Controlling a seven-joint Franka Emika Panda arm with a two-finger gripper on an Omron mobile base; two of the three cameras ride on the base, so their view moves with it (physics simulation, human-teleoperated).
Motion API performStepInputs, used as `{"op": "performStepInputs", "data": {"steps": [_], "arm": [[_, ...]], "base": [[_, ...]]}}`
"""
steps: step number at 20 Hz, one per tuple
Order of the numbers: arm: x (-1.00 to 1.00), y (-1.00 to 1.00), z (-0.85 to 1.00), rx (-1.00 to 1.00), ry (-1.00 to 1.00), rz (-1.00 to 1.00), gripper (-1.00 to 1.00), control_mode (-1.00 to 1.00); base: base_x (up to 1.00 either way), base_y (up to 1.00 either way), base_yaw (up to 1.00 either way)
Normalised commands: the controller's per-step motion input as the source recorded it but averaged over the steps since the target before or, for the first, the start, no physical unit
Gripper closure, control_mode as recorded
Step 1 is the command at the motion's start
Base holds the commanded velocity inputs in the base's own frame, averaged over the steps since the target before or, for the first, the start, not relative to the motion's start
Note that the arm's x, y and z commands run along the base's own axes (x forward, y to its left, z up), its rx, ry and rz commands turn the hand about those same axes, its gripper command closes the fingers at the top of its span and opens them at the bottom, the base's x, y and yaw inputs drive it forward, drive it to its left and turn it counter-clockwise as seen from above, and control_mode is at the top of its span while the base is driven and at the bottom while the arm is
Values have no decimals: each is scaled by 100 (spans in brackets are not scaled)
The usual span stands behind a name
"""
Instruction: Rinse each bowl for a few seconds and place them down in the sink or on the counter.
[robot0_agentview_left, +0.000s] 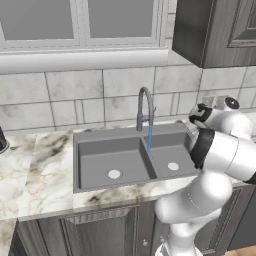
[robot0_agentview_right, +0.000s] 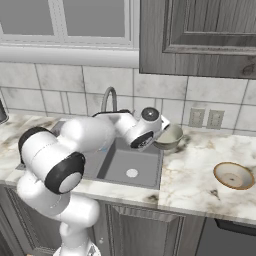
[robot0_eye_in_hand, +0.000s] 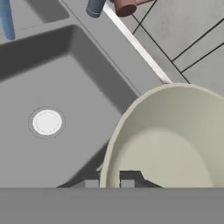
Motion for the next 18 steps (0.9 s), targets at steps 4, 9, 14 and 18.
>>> {"op": "performStepInputs", "data": {"steps": [4, 9, 14, 18], "arm": [[-22, 15, 28, 0, 13, 16, 100, -100], [-27, 17, 10, -3, 0, 16, 100, -100], [-26, 29, 0, -1, -4, 12, 100, -100], [-20, 34, 0, 0, -2, 12, 100, -100]], "base": [[0, 0, 0], [0, 0, 0], [0, 0, 0], [0, 0, 0]]}}
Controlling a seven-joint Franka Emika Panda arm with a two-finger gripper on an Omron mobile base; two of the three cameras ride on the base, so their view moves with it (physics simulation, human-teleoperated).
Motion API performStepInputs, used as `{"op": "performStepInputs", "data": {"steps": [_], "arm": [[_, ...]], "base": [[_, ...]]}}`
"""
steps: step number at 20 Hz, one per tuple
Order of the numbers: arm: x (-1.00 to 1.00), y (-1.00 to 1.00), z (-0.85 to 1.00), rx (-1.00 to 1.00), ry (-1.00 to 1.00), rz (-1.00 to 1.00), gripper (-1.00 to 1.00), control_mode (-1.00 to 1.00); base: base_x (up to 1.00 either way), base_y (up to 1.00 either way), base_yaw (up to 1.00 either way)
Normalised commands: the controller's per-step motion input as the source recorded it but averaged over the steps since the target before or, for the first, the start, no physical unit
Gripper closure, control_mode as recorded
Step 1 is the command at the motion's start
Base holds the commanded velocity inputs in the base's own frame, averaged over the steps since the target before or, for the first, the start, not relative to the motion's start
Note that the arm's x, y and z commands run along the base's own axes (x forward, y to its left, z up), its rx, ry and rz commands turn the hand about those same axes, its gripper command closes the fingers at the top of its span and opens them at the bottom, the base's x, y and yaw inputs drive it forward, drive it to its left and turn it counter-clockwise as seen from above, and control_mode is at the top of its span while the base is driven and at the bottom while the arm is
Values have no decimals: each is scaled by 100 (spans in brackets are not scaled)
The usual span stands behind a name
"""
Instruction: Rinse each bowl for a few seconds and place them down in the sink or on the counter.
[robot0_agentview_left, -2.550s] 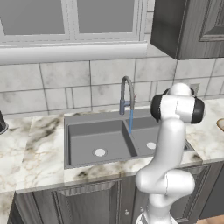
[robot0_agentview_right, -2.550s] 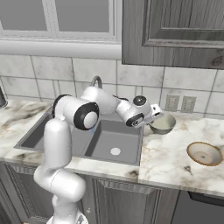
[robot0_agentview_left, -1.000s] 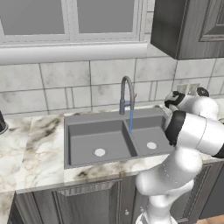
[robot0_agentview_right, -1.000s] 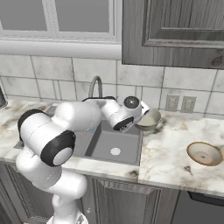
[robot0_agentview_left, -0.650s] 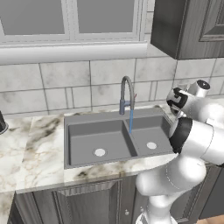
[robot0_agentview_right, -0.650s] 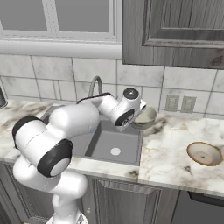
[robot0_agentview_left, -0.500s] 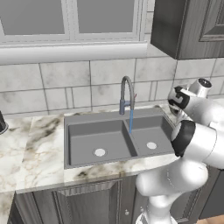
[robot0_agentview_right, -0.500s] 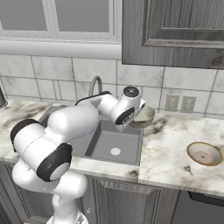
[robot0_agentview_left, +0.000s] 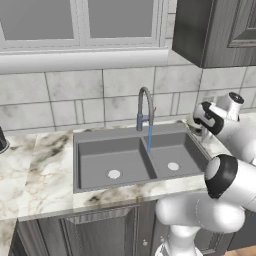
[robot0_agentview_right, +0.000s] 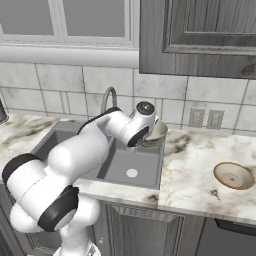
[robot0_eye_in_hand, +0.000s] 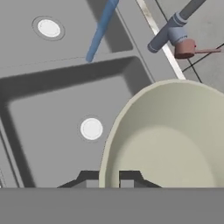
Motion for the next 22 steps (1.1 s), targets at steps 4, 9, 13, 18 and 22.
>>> {"op": "performStepInputs", "data": {"steps": [4, 9, 13, 18, 22], "arm": [[-10, 33, 0, 0, 0, 11, 100, -100], [0, 28, 0, 0, 2, 10, 100, -100], [-1, 25, 0, 0, 2, 10, 100, -100], [-1, 26, 0, 0, 3, 10, 100, -100], [0, 28, 0, 0, 3, 10, 100, -100]], "base": [[0, 0, 0], [0, 0, 0], [0, 0, 0], [0, 0, 0], [0, 0, 0]]}}
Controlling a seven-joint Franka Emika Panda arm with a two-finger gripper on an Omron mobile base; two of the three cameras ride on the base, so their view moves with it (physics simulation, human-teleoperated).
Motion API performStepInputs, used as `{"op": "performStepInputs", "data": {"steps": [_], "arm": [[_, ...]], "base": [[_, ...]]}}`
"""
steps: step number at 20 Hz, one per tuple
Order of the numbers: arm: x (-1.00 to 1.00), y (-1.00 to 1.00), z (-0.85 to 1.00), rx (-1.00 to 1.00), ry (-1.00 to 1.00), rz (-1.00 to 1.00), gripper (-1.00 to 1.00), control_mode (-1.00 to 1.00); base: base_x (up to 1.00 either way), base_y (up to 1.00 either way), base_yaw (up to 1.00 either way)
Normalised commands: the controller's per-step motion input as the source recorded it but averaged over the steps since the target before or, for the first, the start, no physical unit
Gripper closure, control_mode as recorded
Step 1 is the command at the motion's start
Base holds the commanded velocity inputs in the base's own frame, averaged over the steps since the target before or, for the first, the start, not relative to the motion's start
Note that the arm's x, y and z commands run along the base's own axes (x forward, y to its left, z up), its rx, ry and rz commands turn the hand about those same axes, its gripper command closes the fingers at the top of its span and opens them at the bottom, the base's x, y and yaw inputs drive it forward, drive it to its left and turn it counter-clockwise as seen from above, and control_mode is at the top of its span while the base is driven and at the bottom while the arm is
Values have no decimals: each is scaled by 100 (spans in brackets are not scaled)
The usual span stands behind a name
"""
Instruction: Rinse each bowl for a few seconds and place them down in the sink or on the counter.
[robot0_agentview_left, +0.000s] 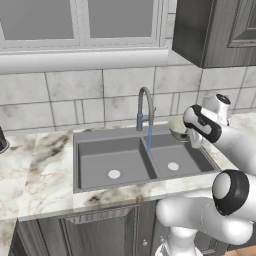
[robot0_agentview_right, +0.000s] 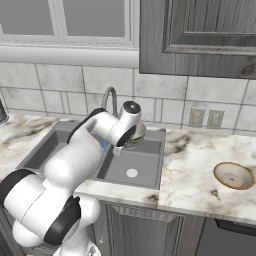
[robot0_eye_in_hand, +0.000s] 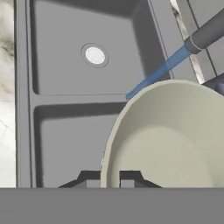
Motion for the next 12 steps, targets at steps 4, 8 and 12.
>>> {"op": "performStepInputs", "data": {"steps": [4, 8, 12], "arm": [[0, 26, 0, 0, 3, 9, 100, -100], [0, 13, -6, 1, 4, 9, 100, -100], [0, 15, -9, 1, 4, 9, 100, -100]], "base": [[0, 0, 0], [0, 0, 0], [0, 0, 0]]}}
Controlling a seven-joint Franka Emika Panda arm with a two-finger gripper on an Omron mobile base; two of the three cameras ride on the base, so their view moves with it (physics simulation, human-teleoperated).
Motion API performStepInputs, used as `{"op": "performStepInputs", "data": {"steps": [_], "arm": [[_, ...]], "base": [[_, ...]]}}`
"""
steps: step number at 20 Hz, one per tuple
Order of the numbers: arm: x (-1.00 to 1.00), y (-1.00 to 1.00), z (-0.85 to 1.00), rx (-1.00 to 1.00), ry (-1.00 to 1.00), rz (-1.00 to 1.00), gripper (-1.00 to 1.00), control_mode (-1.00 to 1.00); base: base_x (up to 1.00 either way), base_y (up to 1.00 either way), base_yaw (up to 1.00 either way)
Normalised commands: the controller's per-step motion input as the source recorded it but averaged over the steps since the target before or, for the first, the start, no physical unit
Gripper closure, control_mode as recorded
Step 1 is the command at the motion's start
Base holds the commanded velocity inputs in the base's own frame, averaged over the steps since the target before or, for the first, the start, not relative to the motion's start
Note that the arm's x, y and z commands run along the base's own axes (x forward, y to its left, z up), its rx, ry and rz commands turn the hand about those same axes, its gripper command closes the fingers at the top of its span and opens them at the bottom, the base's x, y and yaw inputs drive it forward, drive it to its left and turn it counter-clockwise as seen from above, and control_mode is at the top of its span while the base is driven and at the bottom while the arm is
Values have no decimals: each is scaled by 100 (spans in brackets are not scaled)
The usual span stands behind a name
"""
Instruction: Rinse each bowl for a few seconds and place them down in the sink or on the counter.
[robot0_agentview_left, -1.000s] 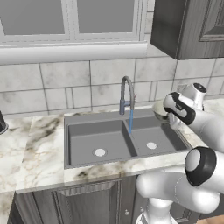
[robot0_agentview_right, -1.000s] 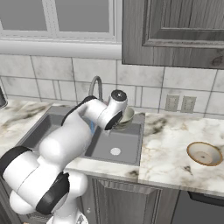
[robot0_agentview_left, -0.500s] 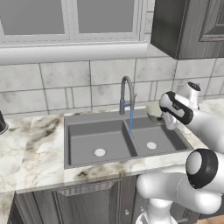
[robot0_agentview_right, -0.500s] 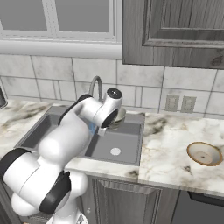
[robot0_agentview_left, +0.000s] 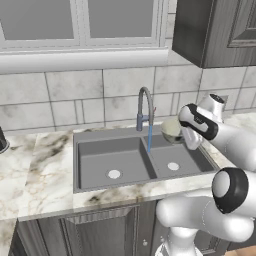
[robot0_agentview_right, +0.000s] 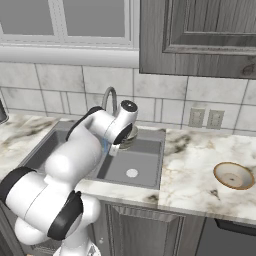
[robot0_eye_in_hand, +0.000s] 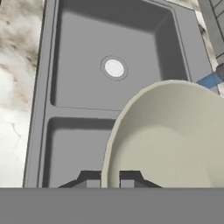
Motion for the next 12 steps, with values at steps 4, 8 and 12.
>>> {"op": "performStepInputs", "data": {"steps": [4, 8, 12], "arm": [[0, 17, -4, 2, 3, 8, 100, -100], [0, 21, -1, 1, 3, 8, 100, -100], [0, 22, 0, 0, 2, 7, 100, -100]], "base": [[0, 0, 0], [0, 0, 0], [0, 0, 0]]}}
